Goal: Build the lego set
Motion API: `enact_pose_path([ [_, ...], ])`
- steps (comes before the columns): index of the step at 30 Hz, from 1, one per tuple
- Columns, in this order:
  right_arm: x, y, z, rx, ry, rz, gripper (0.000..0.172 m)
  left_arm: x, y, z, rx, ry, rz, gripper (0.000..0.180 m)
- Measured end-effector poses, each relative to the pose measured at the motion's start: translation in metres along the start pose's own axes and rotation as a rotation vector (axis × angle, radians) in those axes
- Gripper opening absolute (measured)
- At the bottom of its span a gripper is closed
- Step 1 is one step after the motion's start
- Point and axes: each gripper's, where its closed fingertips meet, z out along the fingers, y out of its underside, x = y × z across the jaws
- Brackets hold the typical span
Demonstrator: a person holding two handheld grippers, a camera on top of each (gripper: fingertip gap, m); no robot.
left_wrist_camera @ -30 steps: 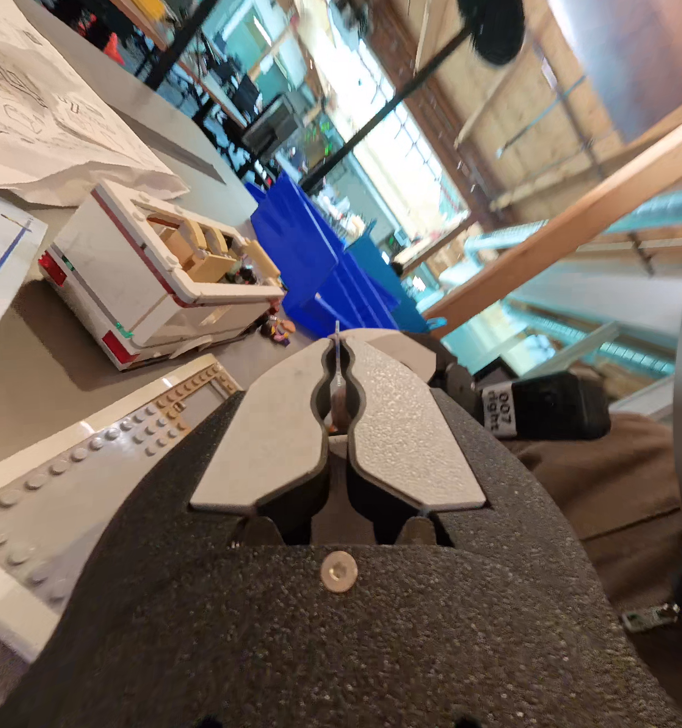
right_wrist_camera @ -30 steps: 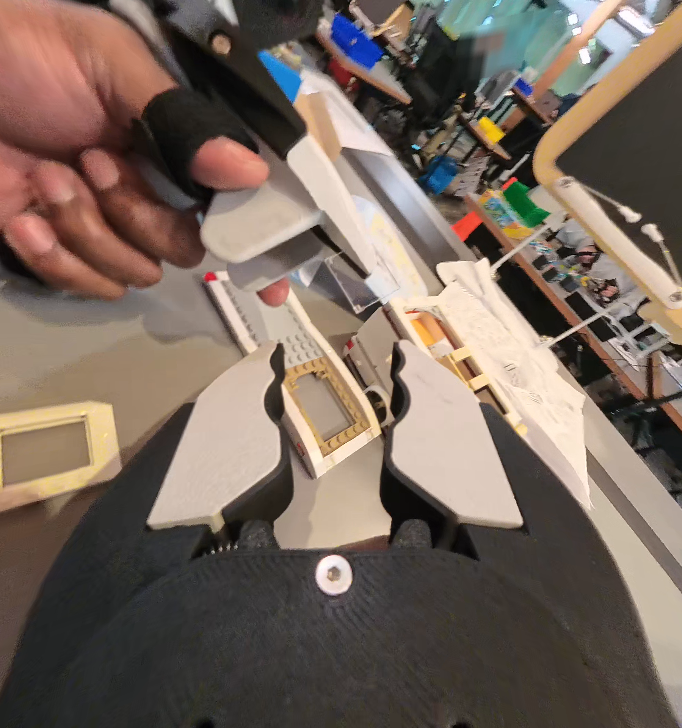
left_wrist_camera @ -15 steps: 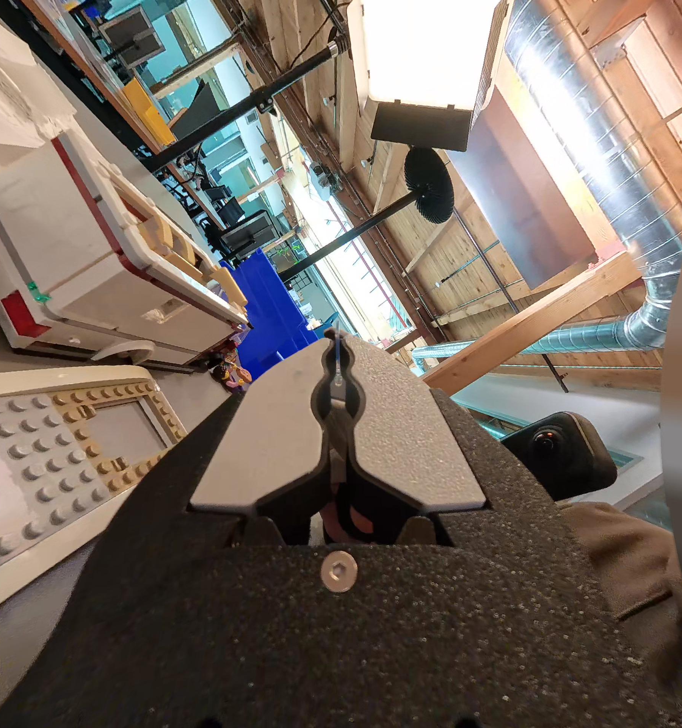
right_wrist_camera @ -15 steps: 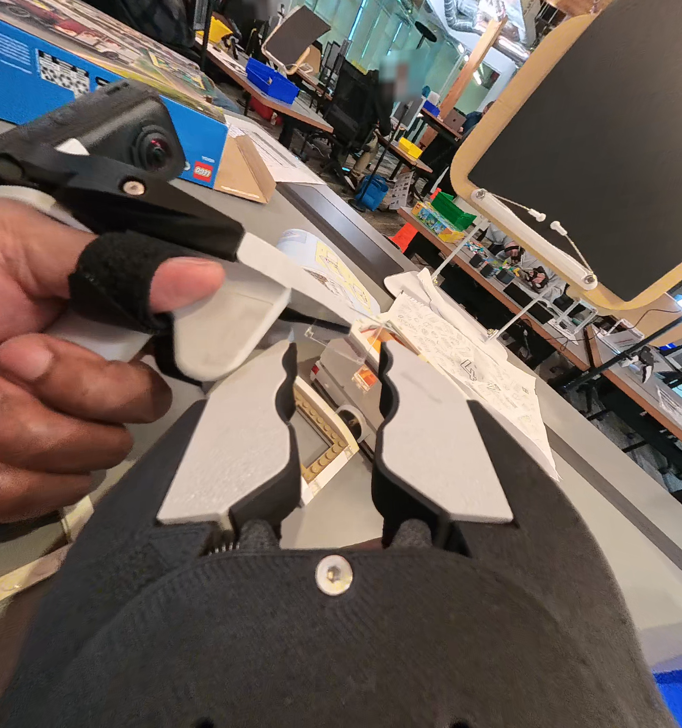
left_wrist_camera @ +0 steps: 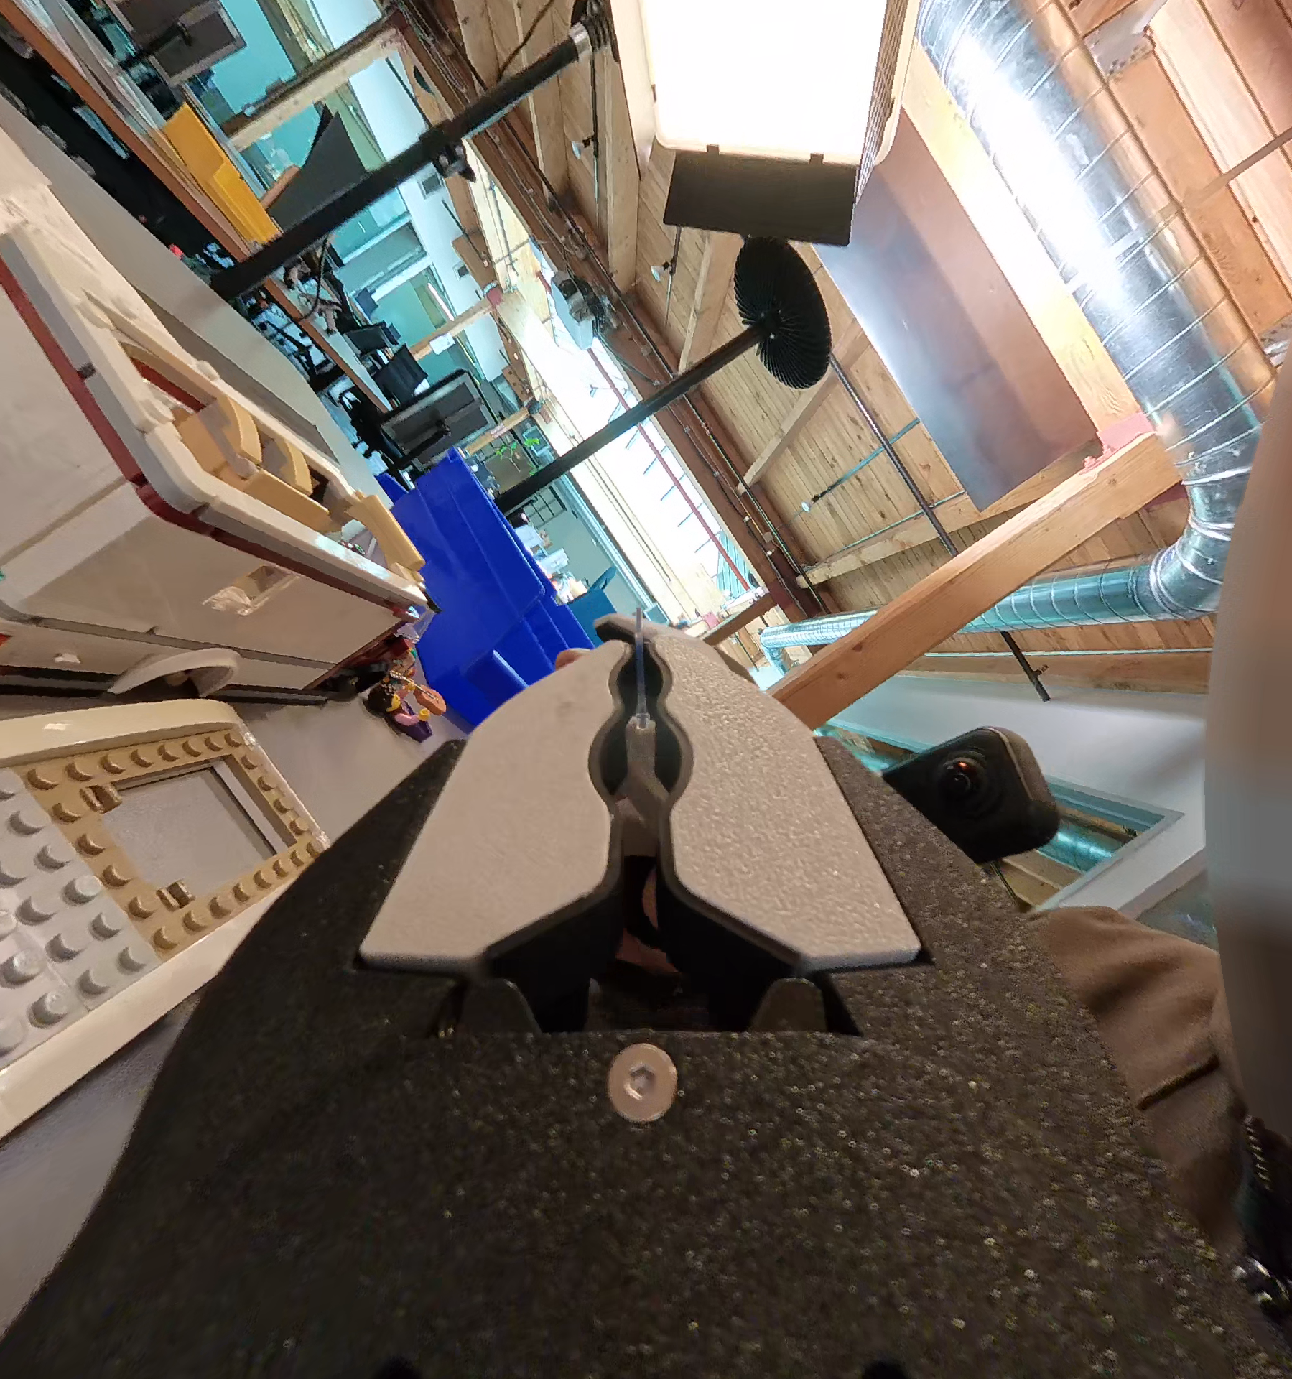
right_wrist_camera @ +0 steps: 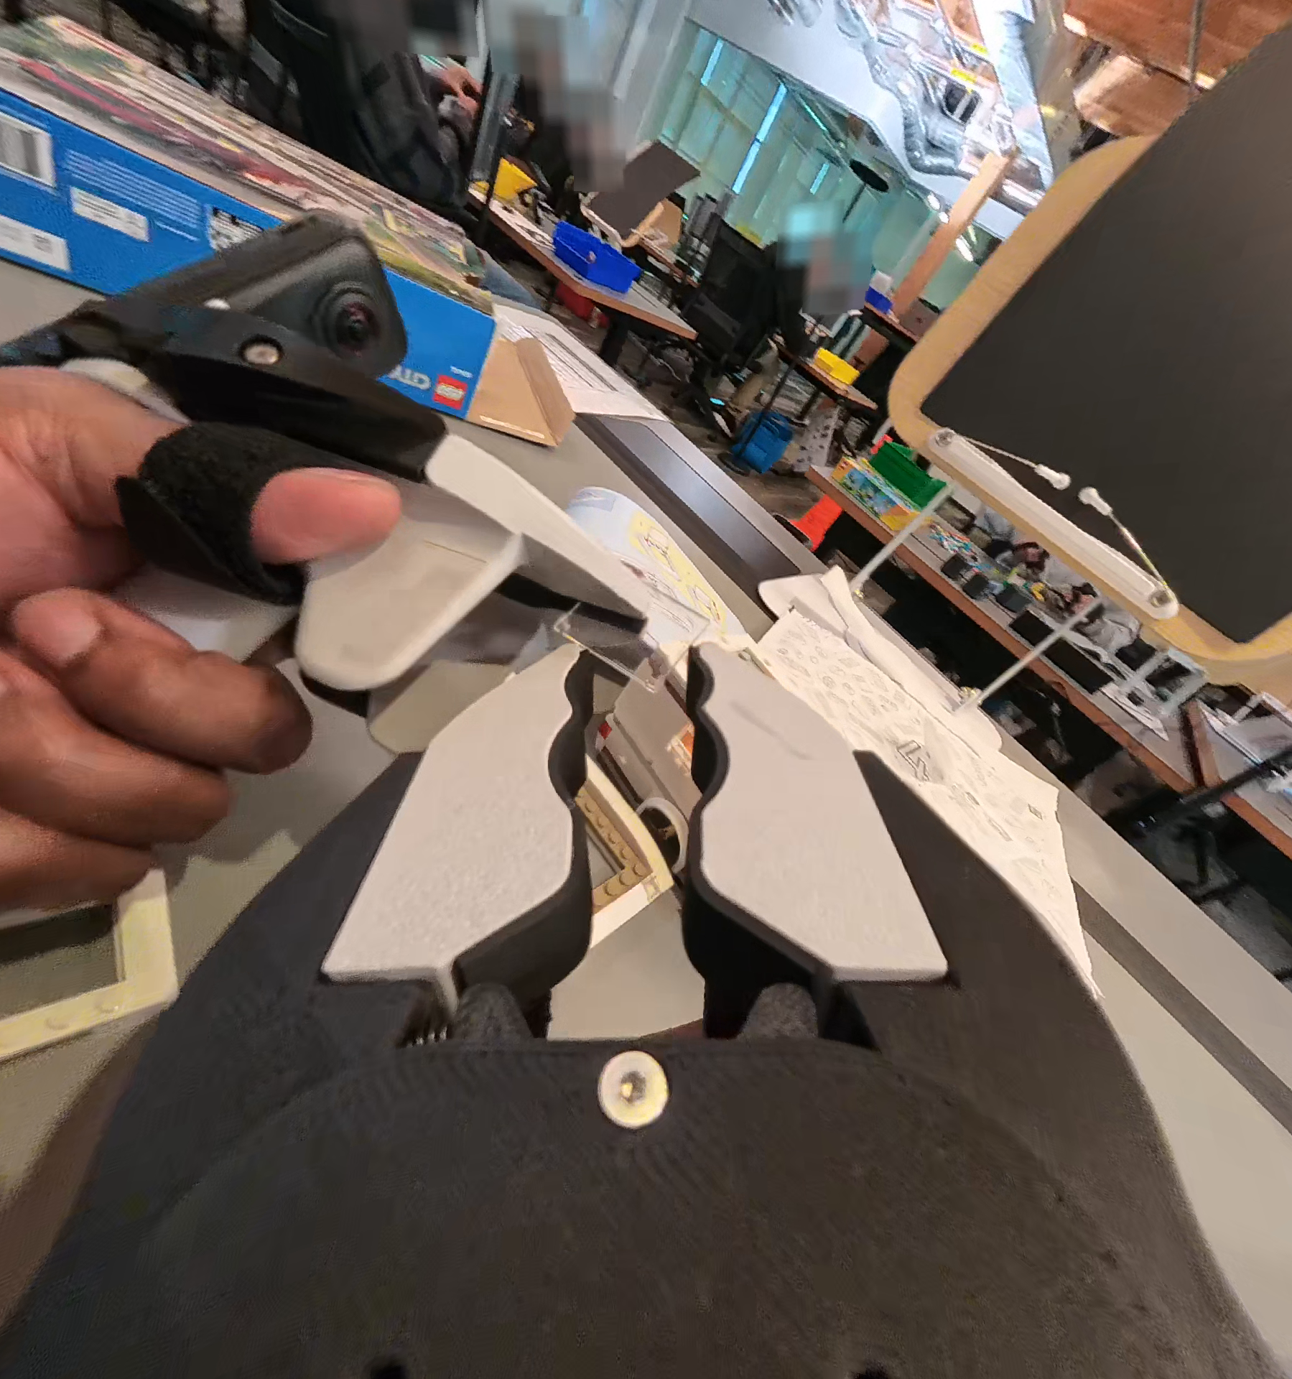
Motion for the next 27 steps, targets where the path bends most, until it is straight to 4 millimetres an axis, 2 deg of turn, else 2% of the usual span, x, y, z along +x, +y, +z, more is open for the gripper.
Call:
enact_pose_path([
  [2, 0.000, -0.003, -0.003, 0.038, -0.046, -0.009, 0.021, 0.005, 0.000, 0.000, -0.042, 0.030, -0.004, 0.002],
  [4, 0.000, -0.003, -0.005, 0.052, -0.086, -0.008, 0.009, 0.009, -0.003, -0.001, -0.060, 0.043, 0.017, 0.002],
  [8, 0.002, -0.005, -0.004, 0.054, -0.058, 0.006, 0.029, 0.008, -0.012, -0.004, 0.005, 0.022, 0.036, 0.002],
  [15, -0.008, -0.007, -0.003, 0.057, -0.033, -0.060, 0.041, 0.000, -0.001, -0.001, -0.003, 0.000, 0.001, 0.002],
  [22, -0.009, -0.008, -0.006, 0.087, -0.098, -0.056, 0.046, 0.006, 0.018, 0.006, -0.107, 0.024, 0.006, 0.001],
  [27, -0.001, -0.008, -0.009, 0.097, -0.083, -0.072, 0.037, 0.006, 0.013, 0.004, -0.092, 0.019, 0.008, 0.001],
])
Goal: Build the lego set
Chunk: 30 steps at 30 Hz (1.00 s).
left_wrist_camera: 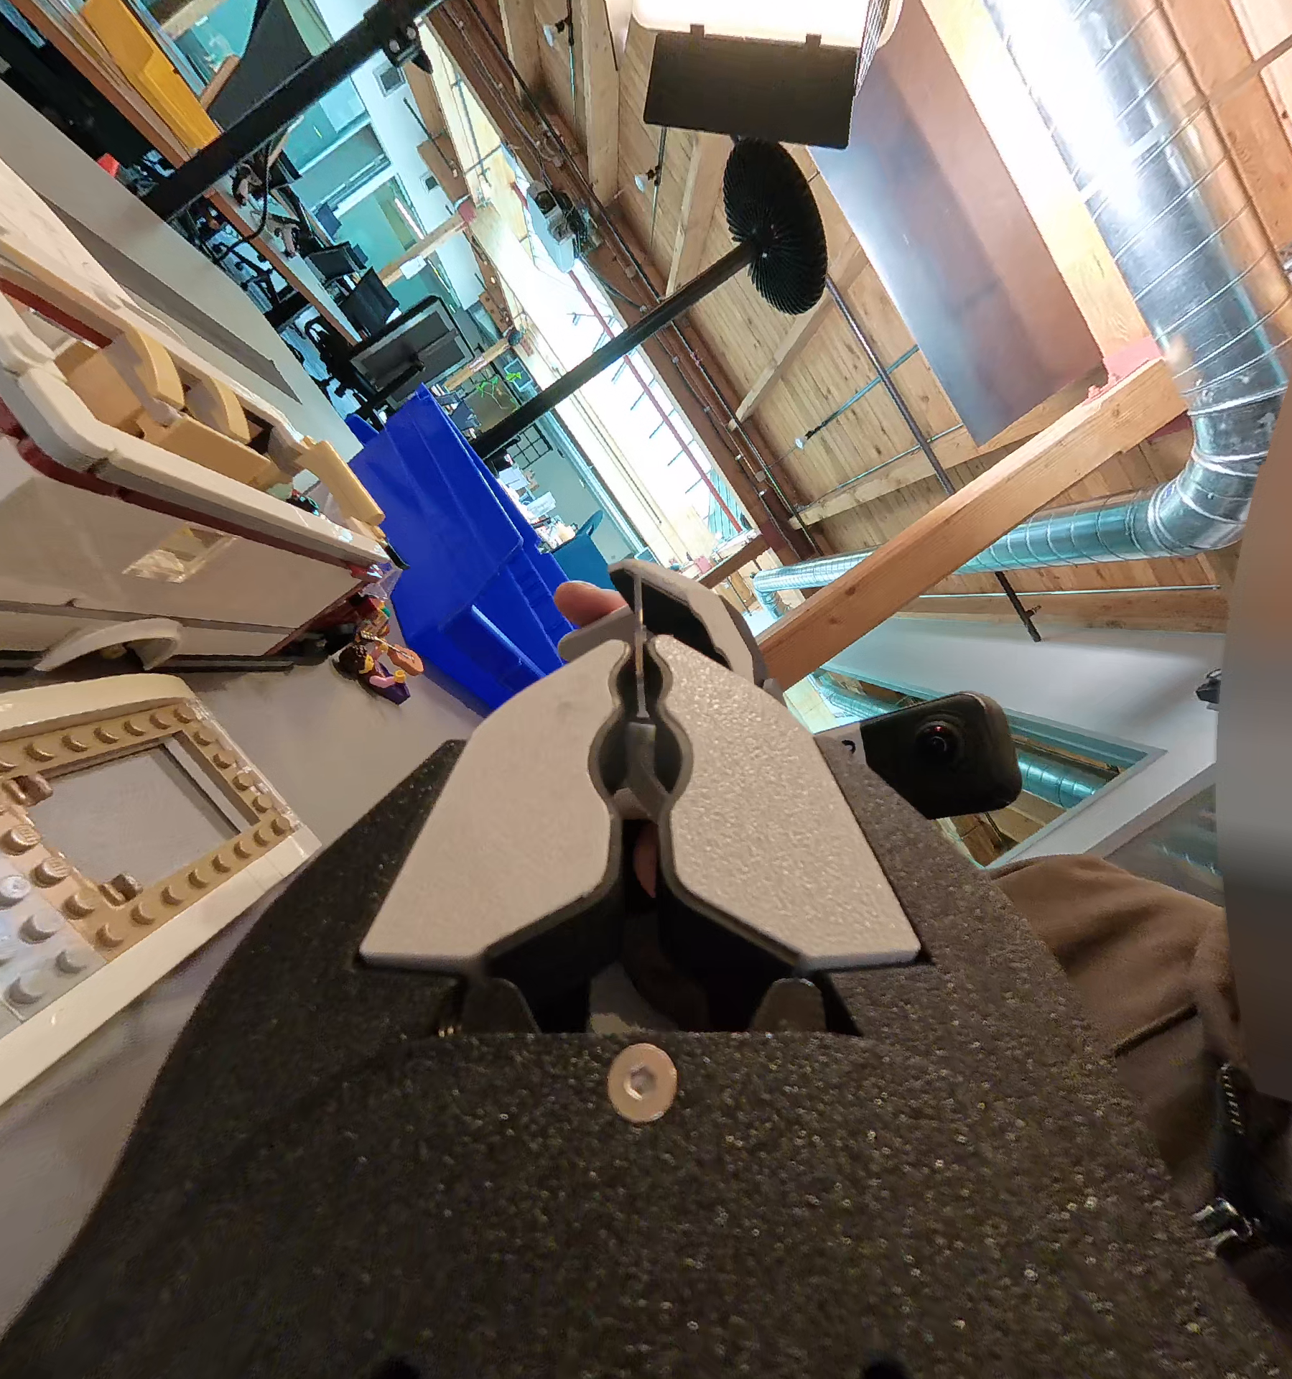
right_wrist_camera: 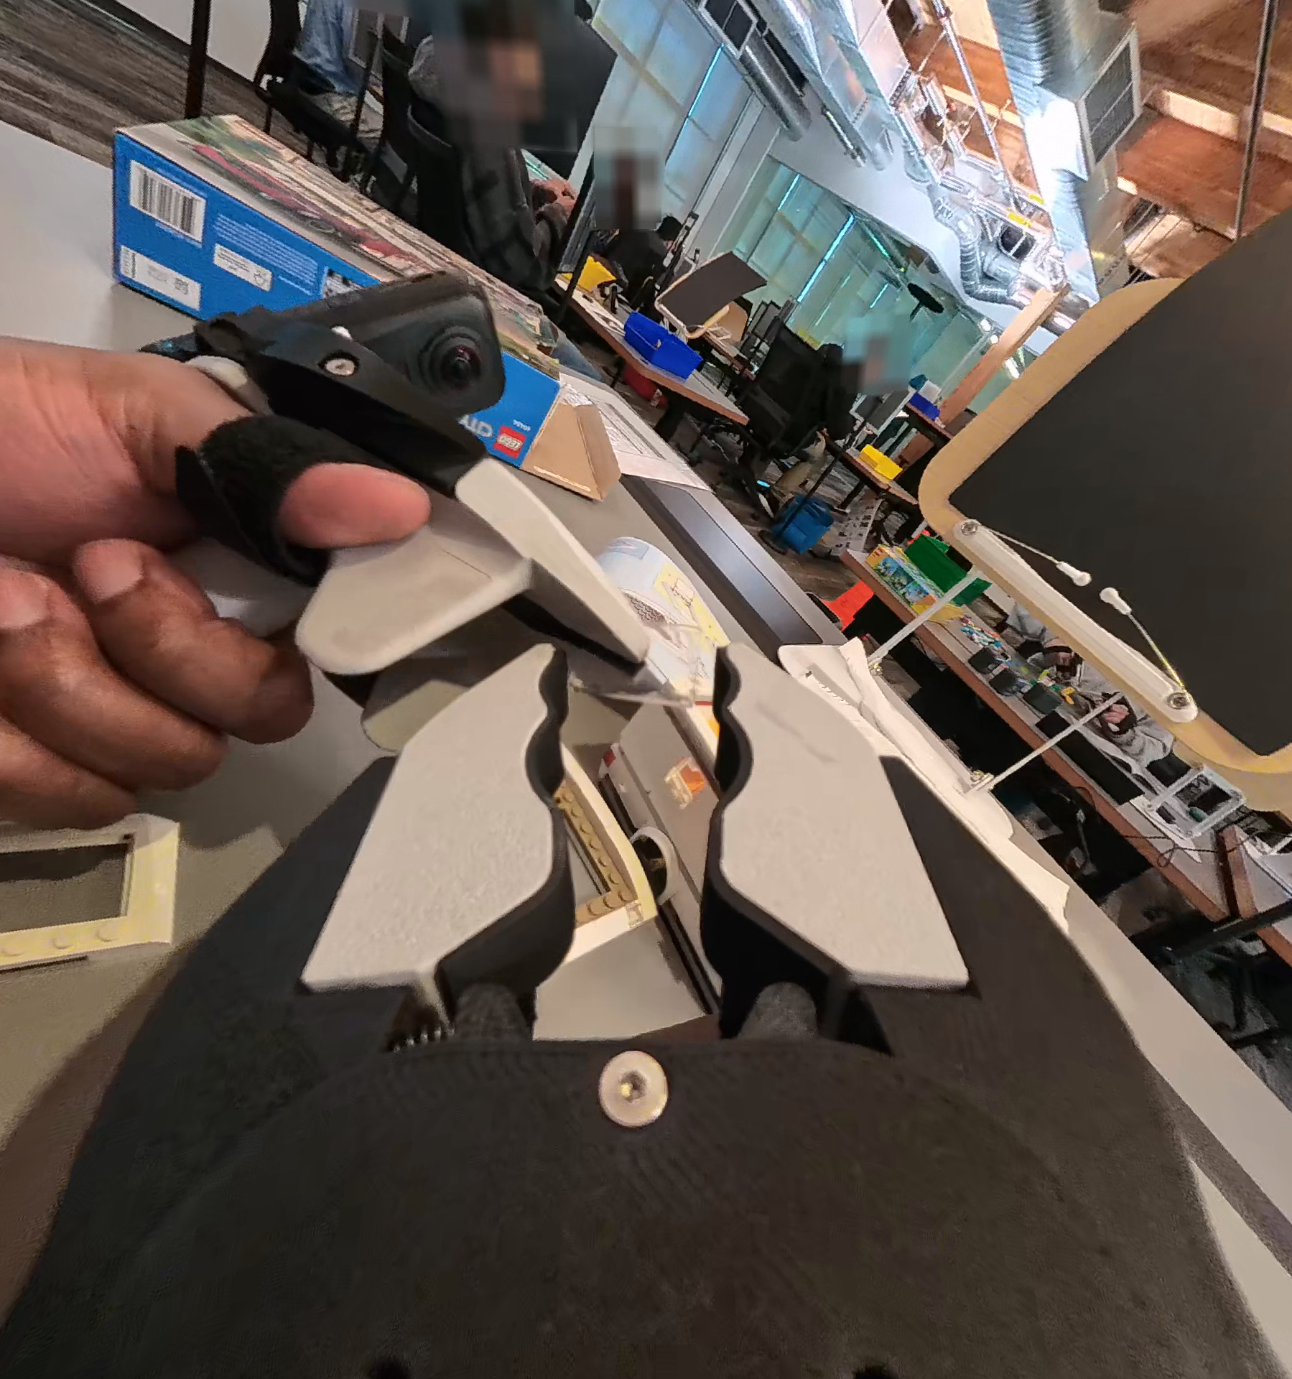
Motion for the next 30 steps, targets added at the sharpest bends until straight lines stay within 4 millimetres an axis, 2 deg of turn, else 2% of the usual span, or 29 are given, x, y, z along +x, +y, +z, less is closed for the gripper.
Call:
enact_pose_path([
  [6, -0.002, 0.001, -0.001, -0.004, -0.012, -0.055, 0.032, 0.002, 0.000, 0.000, -0.019, 0.006, -0.003, 0.001],
  [11, -0.008, 0.001, -0.008, 0.019, -0.126, -0.079, 0.032, 0.007, 0.000, -0.002, -0.122, 0.005, 0.050, 0.007],
  [17, -0.019, 0.003, -0.015, 0.024, -0.239, -0.110, 0.032, 0.005, 0.011, -0.005, -0.262, -0.034, 0.106, 0.001],
  [30, -0.030, 0.009, -0.017, 0.010, -0.306, -0.134, 0.032, 0.000, 0.025, -0.009, -0.369, -0.065, 0.086, 0.002],
])
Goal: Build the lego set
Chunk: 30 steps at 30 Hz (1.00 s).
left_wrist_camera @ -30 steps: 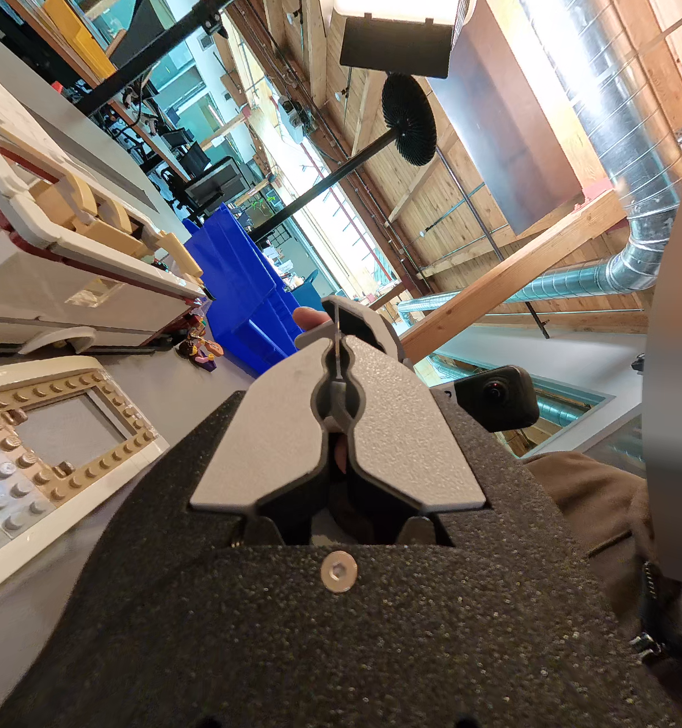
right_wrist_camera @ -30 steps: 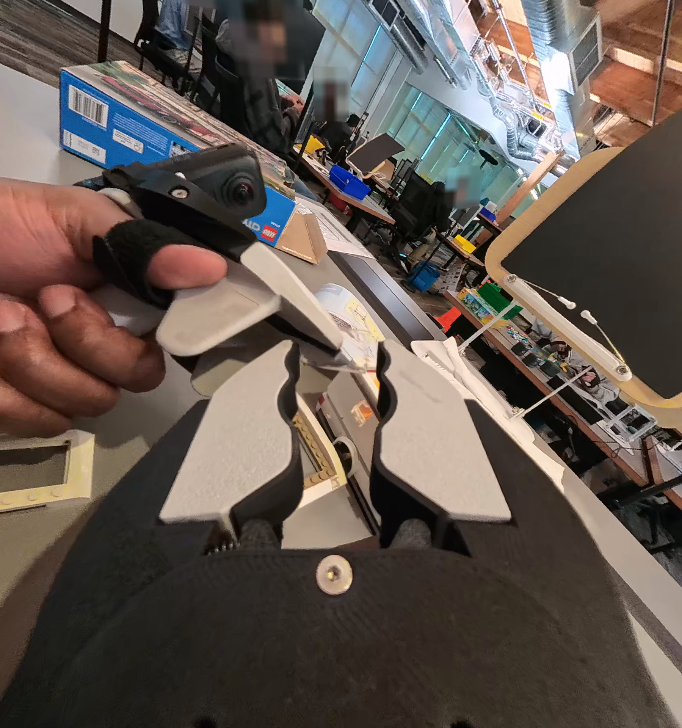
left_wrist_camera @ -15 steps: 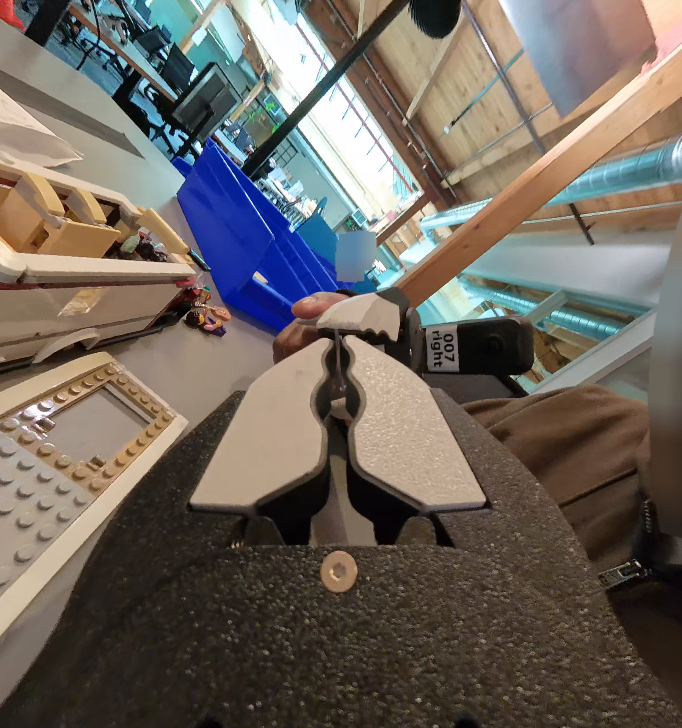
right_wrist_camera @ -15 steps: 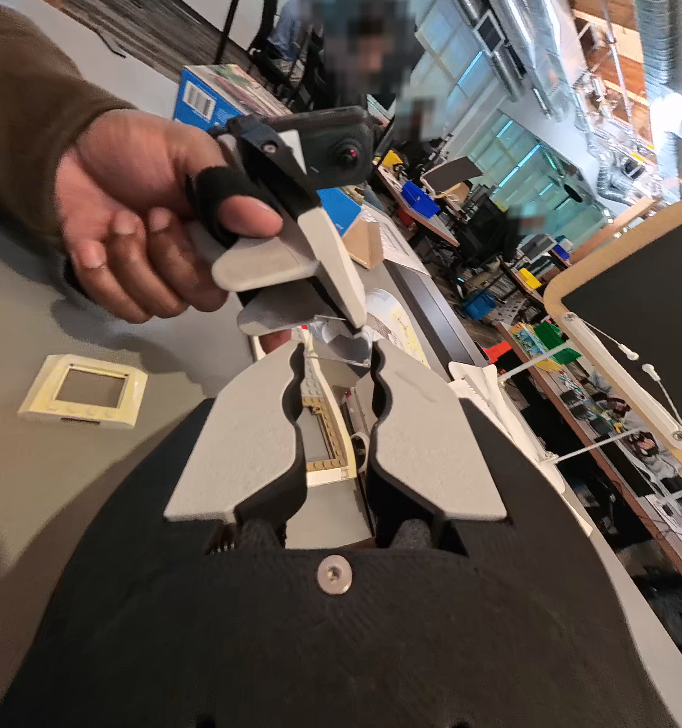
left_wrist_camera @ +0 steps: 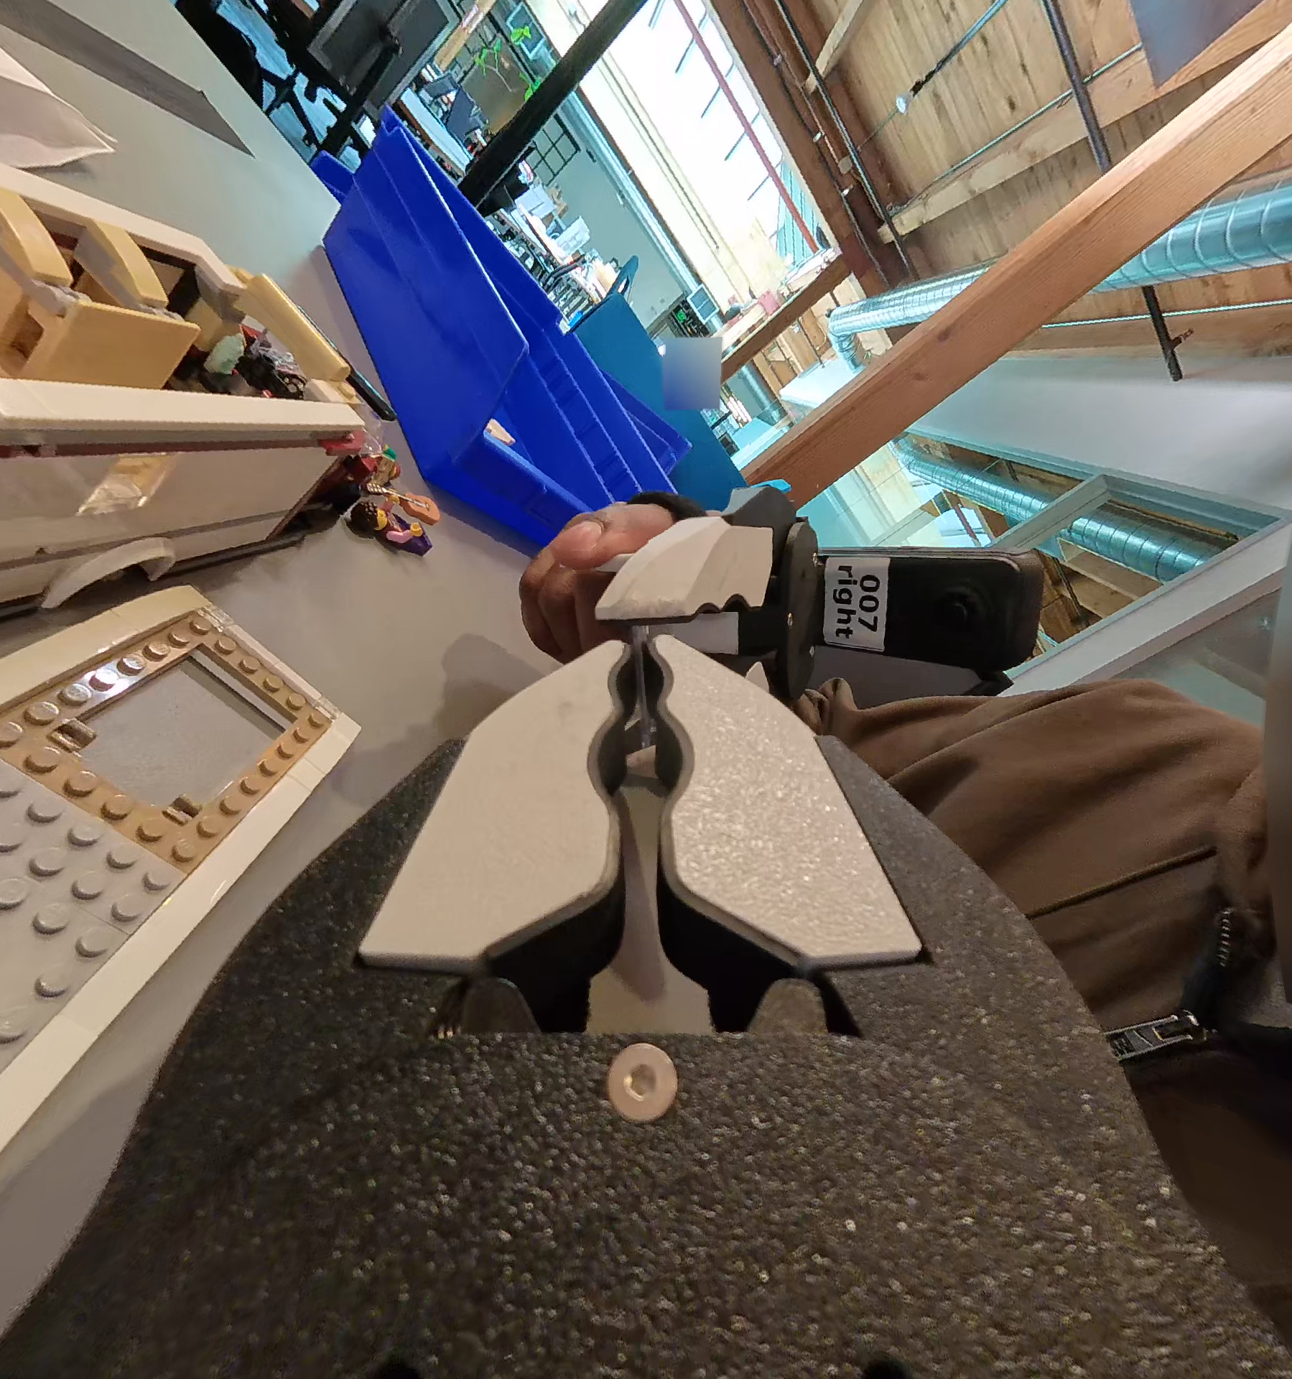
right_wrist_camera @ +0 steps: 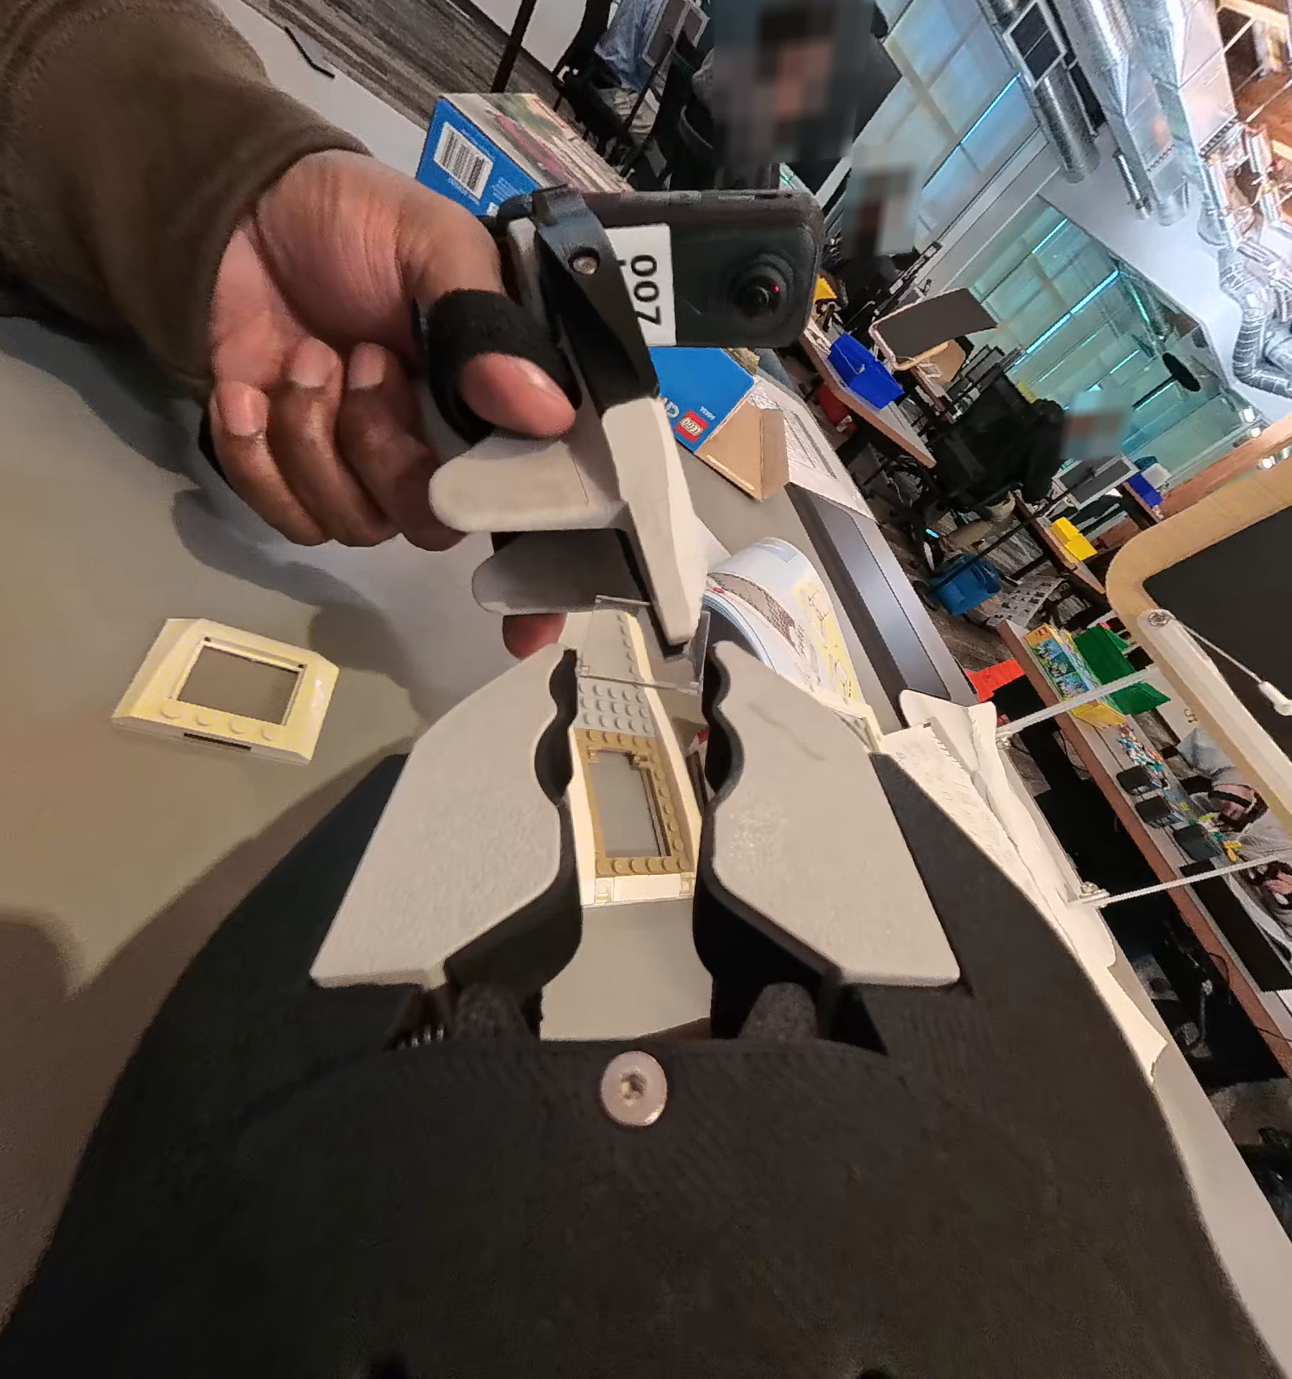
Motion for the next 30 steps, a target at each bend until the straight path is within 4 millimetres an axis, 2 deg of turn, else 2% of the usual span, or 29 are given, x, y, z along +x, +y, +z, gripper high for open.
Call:
enact_pose_path([
  [7, -0.002, 0.004, 0.002, -0.029, -0.015, 0.020, 0.033, -0.003, 0.000, -0.001, -0.010, -0.020, 0.000, 0.001],
  [13, -0.010, 0.015, 0.000, -0.115, -0.067, 0.077, 0.048, -0.010, -0.010, -0.010, 0.043, -0.054, -0.018, 0.002],
  [16, -0.025, 0.014, -0.001, -0.134, -0.136, 0.160, 0.053, -0.014, -0.017, -0.017, 0.074, -0.071, -0.026, 0.001],
  [19, -0.052, 0.012, 0.001, -0.177, -0.255, 0.265, 0.061, -0.020, -0.022, -0.024, 0.097, -0.093, -0.036, 0.002],
  [24, -0.091, 0.021, 0.005, -0.314, -0.367, 0.335, 0.072, -0.029, -0.025, -0.029, 0.114, -0.111, -0.060, 0.002],
  [30, -0.107, 0.030, 0.007, -0.408, -0.392, 0.373, 0.077, -0.033, -0.025, -0.030, 0.116, -0.114, -0.075, 0.002],
])
